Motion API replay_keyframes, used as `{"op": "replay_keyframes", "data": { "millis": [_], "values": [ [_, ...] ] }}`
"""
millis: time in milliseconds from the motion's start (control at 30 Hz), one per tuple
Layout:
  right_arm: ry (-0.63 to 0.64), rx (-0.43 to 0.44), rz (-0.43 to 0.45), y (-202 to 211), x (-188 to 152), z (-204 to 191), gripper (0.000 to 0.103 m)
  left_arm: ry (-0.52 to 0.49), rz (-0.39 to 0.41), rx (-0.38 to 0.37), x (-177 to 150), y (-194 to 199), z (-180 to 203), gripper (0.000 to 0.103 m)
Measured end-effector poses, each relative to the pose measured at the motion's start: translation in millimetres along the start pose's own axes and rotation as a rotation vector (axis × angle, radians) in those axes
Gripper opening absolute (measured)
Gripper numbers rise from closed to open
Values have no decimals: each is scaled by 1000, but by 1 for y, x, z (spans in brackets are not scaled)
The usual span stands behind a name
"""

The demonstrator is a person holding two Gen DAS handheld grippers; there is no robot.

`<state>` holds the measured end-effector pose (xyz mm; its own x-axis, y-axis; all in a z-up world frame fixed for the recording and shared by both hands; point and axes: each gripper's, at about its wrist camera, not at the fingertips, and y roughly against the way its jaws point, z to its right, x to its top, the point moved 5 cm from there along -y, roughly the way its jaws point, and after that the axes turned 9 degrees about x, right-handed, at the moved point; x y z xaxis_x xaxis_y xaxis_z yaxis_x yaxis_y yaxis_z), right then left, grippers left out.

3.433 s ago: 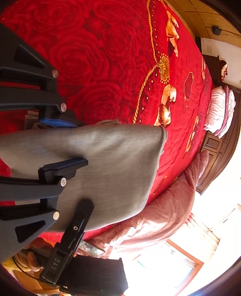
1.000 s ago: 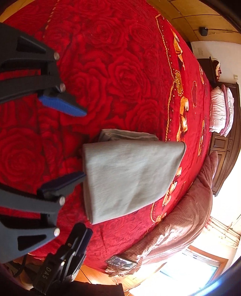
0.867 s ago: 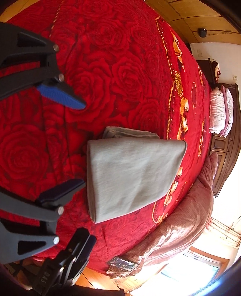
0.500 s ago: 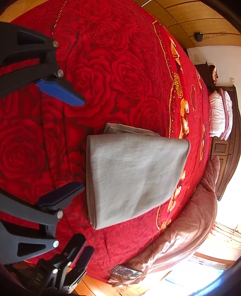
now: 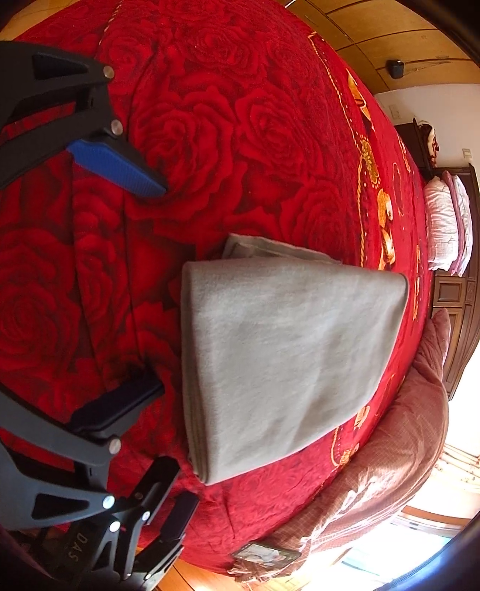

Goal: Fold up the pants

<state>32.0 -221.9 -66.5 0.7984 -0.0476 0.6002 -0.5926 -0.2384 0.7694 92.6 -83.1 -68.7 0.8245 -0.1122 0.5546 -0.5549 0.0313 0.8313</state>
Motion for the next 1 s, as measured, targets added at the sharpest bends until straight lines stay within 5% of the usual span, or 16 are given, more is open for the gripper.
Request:
{"op": "replay_keyframes", "data": {
  "millis": [1000],
  "values": [
    [6, -7, 3, -1, 0, -1, 82, -6, 1, 32, -2, -5, 3, 103]
  ]
}}
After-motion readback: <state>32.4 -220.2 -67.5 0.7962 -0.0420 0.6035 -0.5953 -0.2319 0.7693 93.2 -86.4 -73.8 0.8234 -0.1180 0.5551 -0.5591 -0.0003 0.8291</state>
